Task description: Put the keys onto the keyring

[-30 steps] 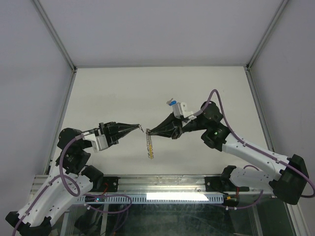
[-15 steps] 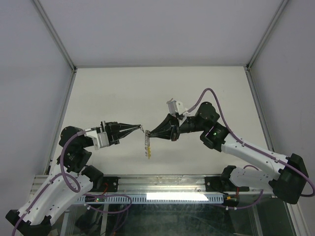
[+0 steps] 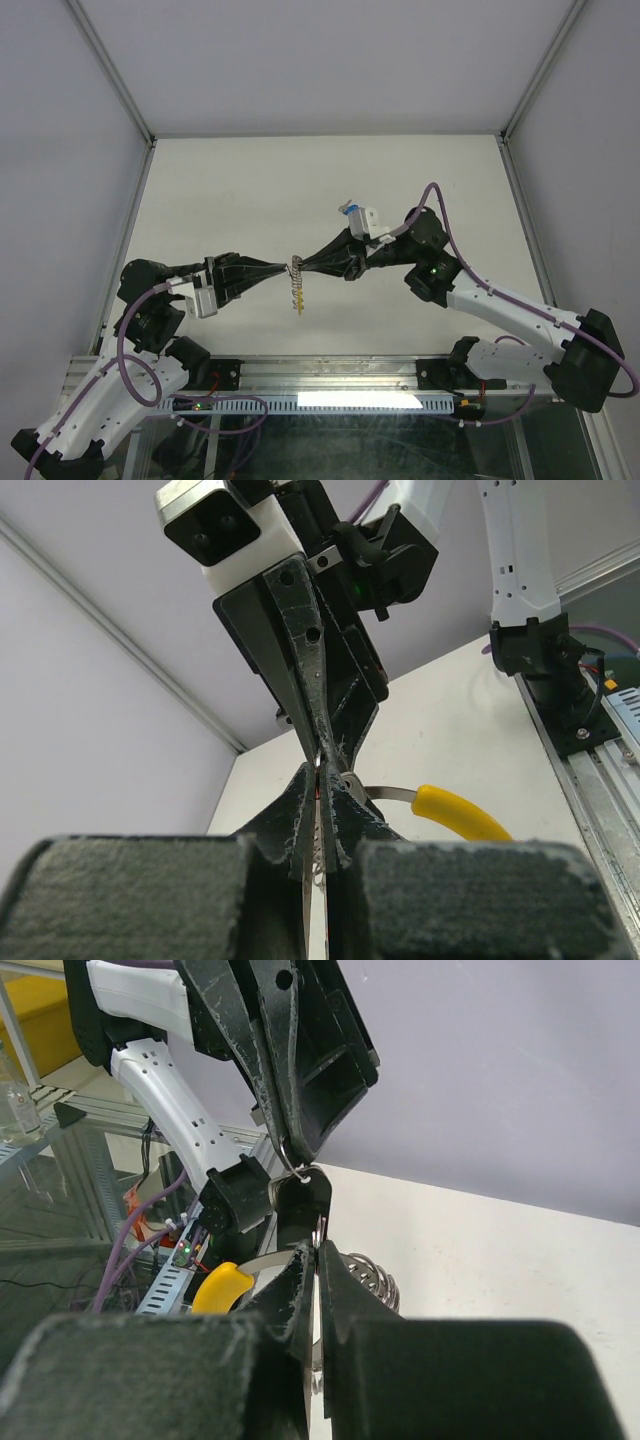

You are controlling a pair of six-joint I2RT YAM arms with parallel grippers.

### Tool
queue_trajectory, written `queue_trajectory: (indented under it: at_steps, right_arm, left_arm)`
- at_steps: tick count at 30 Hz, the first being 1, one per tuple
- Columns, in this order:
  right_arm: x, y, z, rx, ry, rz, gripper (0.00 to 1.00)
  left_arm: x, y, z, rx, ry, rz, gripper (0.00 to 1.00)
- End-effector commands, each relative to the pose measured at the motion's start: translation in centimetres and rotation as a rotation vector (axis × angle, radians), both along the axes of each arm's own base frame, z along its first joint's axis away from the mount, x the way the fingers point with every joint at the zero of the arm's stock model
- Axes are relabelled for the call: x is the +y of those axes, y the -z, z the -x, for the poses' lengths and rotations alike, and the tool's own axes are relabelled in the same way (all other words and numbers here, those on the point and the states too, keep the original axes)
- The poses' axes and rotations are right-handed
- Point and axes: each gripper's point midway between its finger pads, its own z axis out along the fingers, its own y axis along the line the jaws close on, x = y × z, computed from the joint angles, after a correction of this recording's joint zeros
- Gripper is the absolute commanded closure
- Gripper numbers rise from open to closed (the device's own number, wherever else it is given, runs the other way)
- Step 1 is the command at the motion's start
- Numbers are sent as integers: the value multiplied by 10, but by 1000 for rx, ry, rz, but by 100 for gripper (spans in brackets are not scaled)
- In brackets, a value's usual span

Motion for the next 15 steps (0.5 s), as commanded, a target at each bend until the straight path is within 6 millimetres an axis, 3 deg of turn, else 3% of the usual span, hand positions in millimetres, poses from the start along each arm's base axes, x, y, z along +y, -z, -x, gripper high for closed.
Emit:
queue_trajectory:
  at_steps: [1, 15]
  right_arm:
    - [1, -34, 6, -116, -37, -101, 100]
    - [-1, -46, 15, -114, -90, -145, 100]
  left_arm:
    - [0, -5, 7, -56, 29, 4, 100]
    - [0, -5, 1, -37, 3, 5, 100]
